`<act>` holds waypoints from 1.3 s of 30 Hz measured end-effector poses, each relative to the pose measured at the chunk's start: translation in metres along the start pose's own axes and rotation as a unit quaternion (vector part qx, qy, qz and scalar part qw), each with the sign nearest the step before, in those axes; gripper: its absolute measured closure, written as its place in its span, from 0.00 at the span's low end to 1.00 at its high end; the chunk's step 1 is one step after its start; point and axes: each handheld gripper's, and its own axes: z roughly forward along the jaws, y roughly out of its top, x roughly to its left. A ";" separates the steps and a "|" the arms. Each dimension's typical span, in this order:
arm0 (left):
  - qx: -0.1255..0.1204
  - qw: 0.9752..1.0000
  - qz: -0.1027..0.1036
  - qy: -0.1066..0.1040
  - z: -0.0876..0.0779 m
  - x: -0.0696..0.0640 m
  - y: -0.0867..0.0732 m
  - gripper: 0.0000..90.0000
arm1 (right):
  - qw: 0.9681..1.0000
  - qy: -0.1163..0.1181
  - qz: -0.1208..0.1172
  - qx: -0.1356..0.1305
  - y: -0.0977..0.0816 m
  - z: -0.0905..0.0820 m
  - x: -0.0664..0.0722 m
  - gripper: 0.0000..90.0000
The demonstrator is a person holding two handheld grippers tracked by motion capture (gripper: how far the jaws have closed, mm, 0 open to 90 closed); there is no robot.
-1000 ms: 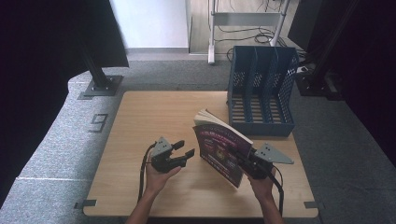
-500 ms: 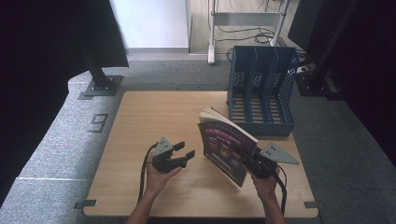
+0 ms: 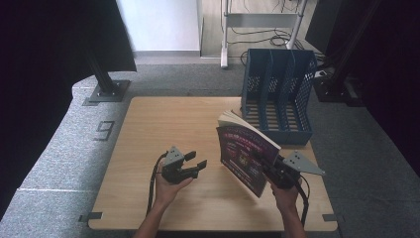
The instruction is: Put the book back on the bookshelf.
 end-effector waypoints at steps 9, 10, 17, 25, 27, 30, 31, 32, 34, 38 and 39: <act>0.003 1.000 0.000 0.001 0.000 0.001 0.000 0.46 | 1.000 -0.006 0.003 -0.011 0.004 -0.006 -0.004 0.91; 0.003 1.000 0.000 0.001 0.000 0.001 0.000 0.46 | 1.000 -0.007 0.004 -0.012 0.004 -0.007 -0.004 0.91; 0.004 1.000 0.000 0.000 0.001 0.000 0.000 0.46 | 1.000 -0.013 0.005 -0.015 0.006 -0.008 -0.006 0.91; 0.006 1.000 -0.002 -0.001 0.002 0.000 -0.001 0.45 | 0.999 -0.024 0.011 -0.027 0.009 -0.013 -0.010 0.91; 0.007 1.000 -0.001 -0.001 0.002 0.000 0.000 0.45 | 0.999 -0.025 0.012 -0.030 0.011 -0.015 -0.011 0.91; 0.009 1.000 0.000 -0.001 0.003 0.000 -0.001 0.45 | 0.999 -0.026 0.013 -0.035 0.014 -0.017 -0.012 0.91; 0.009 1.000 -0.002 -0.001 0.003 0.000 0.000 0.45 | 0.999 -0.027 0.014 -0.037 0.015 -0.017 -0.013 0.91; 0.008 1.000 -0.002 0.001 0.002 0.000 0.000 0.45 | 0.999 -0.027 0.014 -0.038 0.016 -0.017 -0.013 0.91; 0.006 1.000 -0.002 0.002 0.001 0.001 0.000 0.45 | 0.999 -0.027 0.012 -0.036 0.017 -0.017 -0.014 0.91; 0.002 1.000 -0.006 0.002 -0.001 0.002 0.001 0.45 | 0.999 -0.030 0.009 -0.035 0.019 -0.017 -0.013 0.91; 0.002 1.000 -0.006 0.002 -0.002 0.003 0.001 0.45 | 0.999 -0.030 0.009 -0.034 0.020 -0.016 -0.013 0.91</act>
